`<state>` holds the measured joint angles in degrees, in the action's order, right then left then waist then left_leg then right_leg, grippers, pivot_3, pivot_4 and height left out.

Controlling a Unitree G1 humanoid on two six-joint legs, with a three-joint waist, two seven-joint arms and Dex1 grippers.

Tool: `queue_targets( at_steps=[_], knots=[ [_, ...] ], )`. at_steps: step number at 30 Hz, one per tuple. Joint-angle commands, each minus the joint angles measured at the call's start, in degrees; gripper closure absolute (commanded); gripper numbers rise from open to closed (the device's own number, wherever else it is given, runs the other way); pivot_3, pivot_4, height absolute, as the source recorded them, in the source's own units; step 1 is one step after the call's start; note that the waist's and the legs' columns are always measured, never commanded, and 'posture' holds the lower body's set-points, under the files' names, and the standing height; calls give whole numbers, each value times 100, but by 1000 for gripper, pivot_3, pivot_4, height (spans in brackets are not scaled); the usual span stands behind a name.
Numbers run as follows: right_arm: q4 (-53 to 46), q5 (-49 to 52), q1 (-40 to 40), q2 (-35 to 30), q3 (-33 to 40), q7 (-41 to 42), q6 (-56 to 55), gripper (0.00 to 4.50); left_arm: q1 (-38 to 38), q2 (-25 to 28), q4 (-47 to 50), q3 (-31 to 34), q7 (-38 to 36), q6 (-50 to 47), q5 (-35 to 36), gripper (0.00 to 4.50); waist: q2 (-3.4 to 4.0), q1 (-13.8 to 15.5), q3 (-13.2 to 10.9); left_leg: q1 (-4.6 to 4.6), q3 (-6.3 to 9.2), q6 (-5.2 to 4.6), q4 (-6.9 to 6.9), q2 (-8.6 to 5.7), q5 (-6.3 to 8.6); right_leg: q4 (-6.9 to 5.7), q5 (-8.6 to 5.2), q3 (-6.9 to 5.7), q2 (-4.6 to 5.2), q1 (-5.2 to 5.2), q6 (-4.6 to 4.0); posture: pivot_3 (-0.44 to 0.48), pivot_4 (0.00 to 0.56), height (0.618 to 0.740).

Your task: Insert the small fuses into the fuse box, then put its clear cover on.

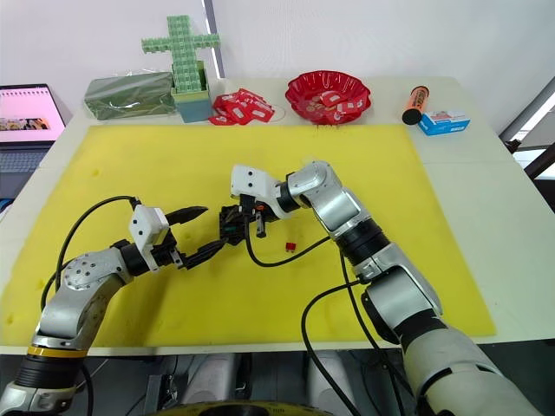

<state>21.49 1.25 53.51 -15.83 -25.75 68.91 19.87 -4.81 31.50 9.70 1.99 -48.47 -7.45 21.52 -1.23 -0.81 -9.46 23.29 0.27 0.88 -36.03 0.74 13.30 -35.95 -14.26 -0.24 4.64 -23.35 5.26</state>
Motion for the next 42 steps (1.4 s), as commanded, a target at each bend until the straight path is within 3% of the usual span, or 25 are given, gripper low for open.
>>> queue_targets(
  at_steps=[1,5,8,9,11,15,22,27,35,42],
  knots=[
    [88,33,-35,23,88,-13,74,4451,-18,89,199,182,-55,-38,136,0,0,0,0,0,0,0,0,0,0,0,0,0,0,0,0,0,150,740],
    [-946,988,32,17,1100,-180,670,4451,-42,573,355,426,-464,-227,388,0,2,1,-7,7,2,0,0,5,0,-1,0,0,-1,-7,-1,0,150,740],
    [-1725,1191,-170,-313,1446,-387,1017,4451,33,1005,452,682,-764,-386,593,0,7,12,-10,13,3,0,4,6,0,1,3,0,1,-15,5,0,150,740],
    [-2055,1217,-388,-594,1608,-433,1127,4262,58,1217,365,910,-890,-445,675,0,8,17,-10,12,2,1,7,5,0,5,-2,0,3,-12,-3,0,150,740],
    [-2505,1328,-779,-1064,1985,-524,1284,3791,85,1567,109,1337,-1070,-536,777,0,0,32,-6,10,5,1,10,5,1,20,-4,-4,6,-5,-7,0,150,740],
    [-2886,1266,-1679,-1938,2683,-888,1245,2371,159,1961,-639,2049,-1092,-698,822,0,13,10,-13,12,-9,2,12,3,1,56,-5,-2,15,3,-11,0,150,740],
    [-3006,1219,-3498,-3053,3387,-867,493,20,234,2087,-1569,2459,-1143,-60,437,0,11,13,-13,13,-18,1,34,5,1,75,-5,0,12,-1,-10,0,150,740],
    [-3003,1170,-3938,-3026,3487,-1217,352,20,218,1979,-1774,2420,-1082,154,363,0,11,-3,-13,8,-25,1,33,16,1,73,-4,6,5,-1,-13,0,150,740],
    [-3030,1690,-3809,-2798,3720,-1691,1070,20,-75,1957,-1788,2225,-1037,89,358,0,10,39,-12,11,-22,1,28,14,1,74,-3,7,13,1,-14,0,150,740],
    [-2579,1411,-3570,-2731,3681,-2260,733,20,66,1781,-1458,2347,-865,91,414,0,12,10,-12,11,-24,2,28,10,1,75,-3,8,35,1,-14,0,150,740]
  ],
)
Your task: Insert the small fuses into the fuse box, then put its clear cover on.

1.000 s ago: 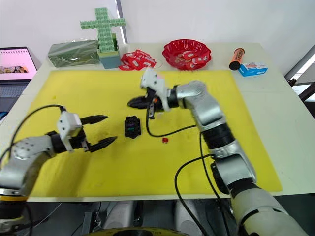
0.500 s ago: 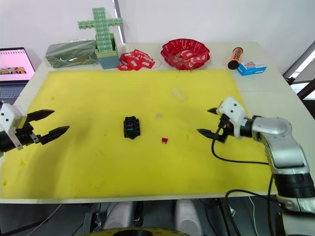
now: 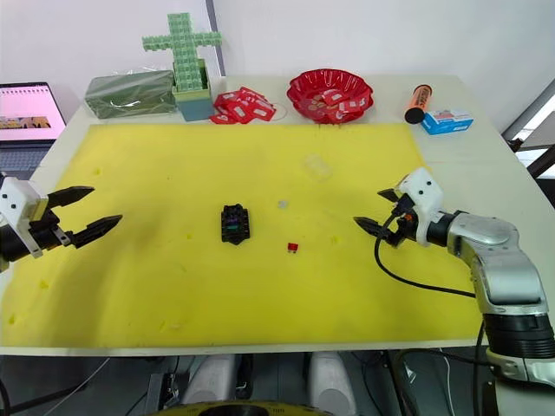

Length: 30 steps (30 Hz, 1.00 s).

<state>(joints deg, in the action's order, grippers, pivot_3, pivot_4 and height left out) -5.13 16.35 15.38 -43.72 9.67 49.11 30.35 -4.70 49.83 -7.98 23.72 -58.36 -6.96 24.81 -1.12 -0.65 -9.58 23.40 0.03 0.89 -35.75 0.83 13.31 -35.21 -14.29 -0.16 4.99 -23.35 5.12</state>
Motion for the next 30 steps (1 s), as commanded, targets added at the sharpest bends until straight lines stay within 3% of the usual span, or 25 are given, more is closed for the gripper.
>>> queue_targets(
  at_steps=[1,9,13,17,22,27,30],
  knots=[
    [171,-110,299,99,141,-333,-415,20,67,-92,357,186,165,59,78,0,0,-13,0,0,-1,0,1,0,0,0,0,1,0,-1,0,0,150,740],
    [470,195,654,-303,-179,460,41,20,202,-270,853,168,272,57,146,0,0,11,0,0,-1,-1,-2,1,0,-1,1,0,-6,2,1,0,150,740],
    [830,438,1308,-413,-519,993,745,20,-63,-461,944,8,48,494,243,0,4,1,-1,-1,-4,-1,-17,-3,0,-3,3,-1,-8,7,-2,0,150,740],
    [1081,648,2002,-584,-978,1689,1488,20,62,-200,1897,-287,-485,-430,922,0,5,-12,-2,1,-1,-1,-16,0,0,-1,4,0,-21,6,-4,0,150,740],
    [925,1074,2314,-647,-1269,2126,2500,20,469,-204,2726,-412,-921,-580,1255,0,5,-8,-2,2,-2,-3,-10,1,2,0,4,1,-19,3,-4,0,150,740],
    [867,1300,2443,-625,-1468,2159,3246,20,631,-441,3132,-672,-911,-334,1144,0,5,6,-2,2,3,-3,-19,2,1,-3,4,0,-22,5,-6,0,150,740],
    [1024,1707,2834,-199,-1442,1938,4251,20,808,-551,3438,-994,-1130,-28,1007,0,7,-15,-2,2,2,-3,-20,2,2,-2,4,0,-24,6,-6,0,150,740]
  ],
)
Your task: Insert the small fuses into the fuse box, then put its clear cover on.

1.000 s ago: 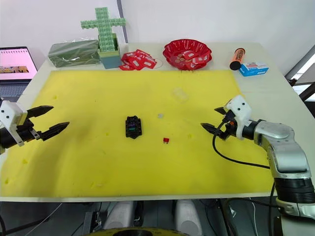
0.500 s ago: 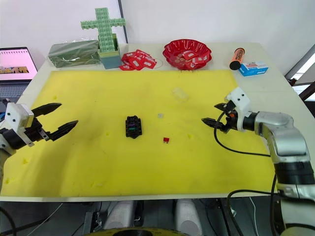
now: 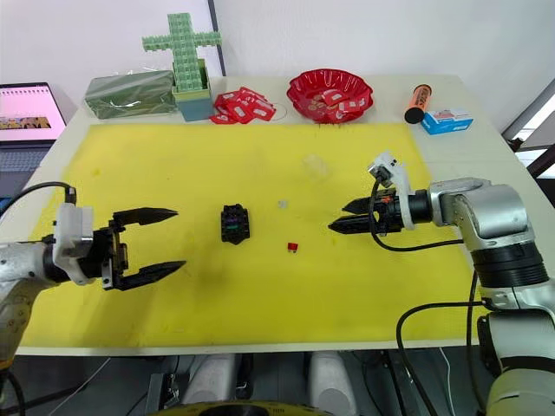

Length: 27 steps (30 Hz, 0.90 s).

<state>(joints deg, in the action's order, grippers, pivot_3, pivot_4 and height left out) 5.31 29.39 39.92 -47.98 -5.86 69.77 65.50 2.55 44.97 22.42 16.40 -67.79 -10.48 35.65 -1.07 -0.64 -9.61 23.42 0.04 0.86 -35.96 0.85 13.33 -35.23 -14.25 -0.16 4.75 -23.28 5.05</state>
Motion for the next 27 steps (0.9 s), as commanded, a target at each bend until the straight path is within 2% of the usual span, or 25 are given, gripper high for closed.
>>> queue_targets(
  at_steps=[1,6,9,12,27],
  knots=[
    [7,461,456,324,87,-179,896,20,86,-123,445,-322,-170,386,-98,0,2,-22,1,0,-3,0,2,0,0,0,0,3,0,-2,0,0,150,740],
    [198,847,709,591,7,-232,1751,20,212,-329,391,-535,-151,781,-327,0,2,16,0,2,3,0,4,1,0,-1,0,-1,-4,-3,0,0,150,740],
    [440,882,828,716,-101,-292,1909,604,295,-404,394,-633,-125,874,-352,0,2,9,1,2,1,0,-2,-2,0,-1,0,0,-1,1,-1,0,150,740],
    [690,860,904,809,-292,-269,1850,1575,343,-447,452,-710,-75,881,-339,0,2,-1,1,2,-1,0,-5,-2,0,0,1,0,-1,1,-1,0,150,740],
    [1104,681,868,1016,-1031,-156,1308,1575,242,-645,347,-1037,61,1048,-516,0,3,-2,1,2,-7,-1,-7,-4,0,-8,2,-2,-13,1,3,0,150,740]
  ],
)
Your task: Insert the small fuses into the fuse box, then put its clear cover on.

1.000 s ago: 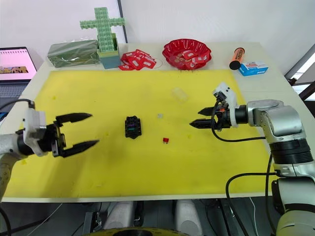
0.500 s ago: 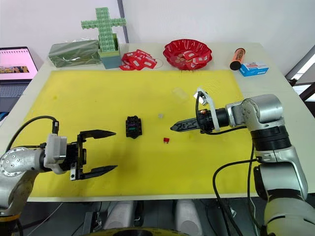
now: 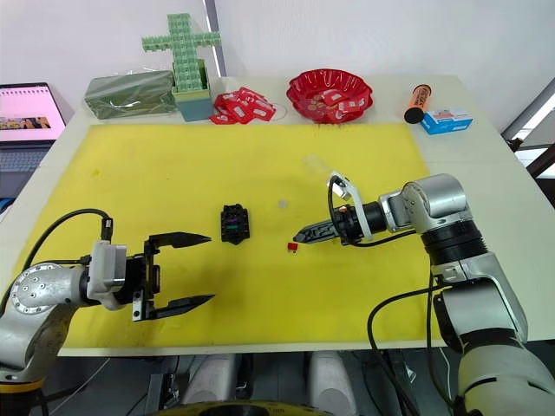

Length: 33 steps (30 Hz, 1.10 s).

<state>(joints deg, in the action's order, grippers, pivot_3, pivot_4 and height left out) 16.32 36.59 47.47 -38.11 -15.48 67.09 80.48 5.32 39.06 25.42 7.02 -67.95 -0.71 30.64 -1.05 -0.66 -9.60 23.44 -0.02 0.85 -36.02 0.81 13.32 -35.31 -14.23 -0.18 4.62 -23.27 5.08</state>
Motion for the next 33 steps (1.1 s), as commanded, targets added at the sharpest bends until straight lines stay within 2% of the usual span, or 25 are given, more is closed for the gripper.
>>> queue_targets(
  at_steps=[1,13,24,27,31,33],
  knots=[
    [18,-64,113,36,-109,122,-234,1575,-53,-64,49,-117,94,53,-4,0,0,1,0,0,-2,0,-1,0,0,-1,1,0,-1,0,1,0,150,740],
    [389,-318,218,245,-397,267,-528,1575,-103,-29,48,-222,31,62,-11,0,-1,-6,1,-1,-6,0,-2,-2,0,-7,2,-2,-5,0,4,0,150,740],
    [378,-265,267,398,-427,429,-361,1575,-24,-42,120,-308,72,92,-58,0,-1,-12,1,-3,-6,0,-2,-1,0,-14,7,-2,-8,-1,13,0,150,740],
    [422,-322,260,417,-458,430,-407,2154,-26,-42,139,-318,102,79,-51,0,-1,-10,1,-3,-5,0,-2,-1,0,-15,7,-2,-8,-2,12,0,150,740],
    [420,-406,203,385,-543,439,-478,3527,-4,-37,160,-315,115,68,-43,0,-1,-2,1,-3,-5,0,-2,-1,0,-15,6,-2,-8,-2,11,0,150,740],
    [422,-422,177,368,-579,459,-518,3527,5,-36,172,-315,124,59,-35,0,-1,1,1,-2,-5,0,-4,0,0,-15,6,-2,-7,-1,11,0,150,740]
  ],
)
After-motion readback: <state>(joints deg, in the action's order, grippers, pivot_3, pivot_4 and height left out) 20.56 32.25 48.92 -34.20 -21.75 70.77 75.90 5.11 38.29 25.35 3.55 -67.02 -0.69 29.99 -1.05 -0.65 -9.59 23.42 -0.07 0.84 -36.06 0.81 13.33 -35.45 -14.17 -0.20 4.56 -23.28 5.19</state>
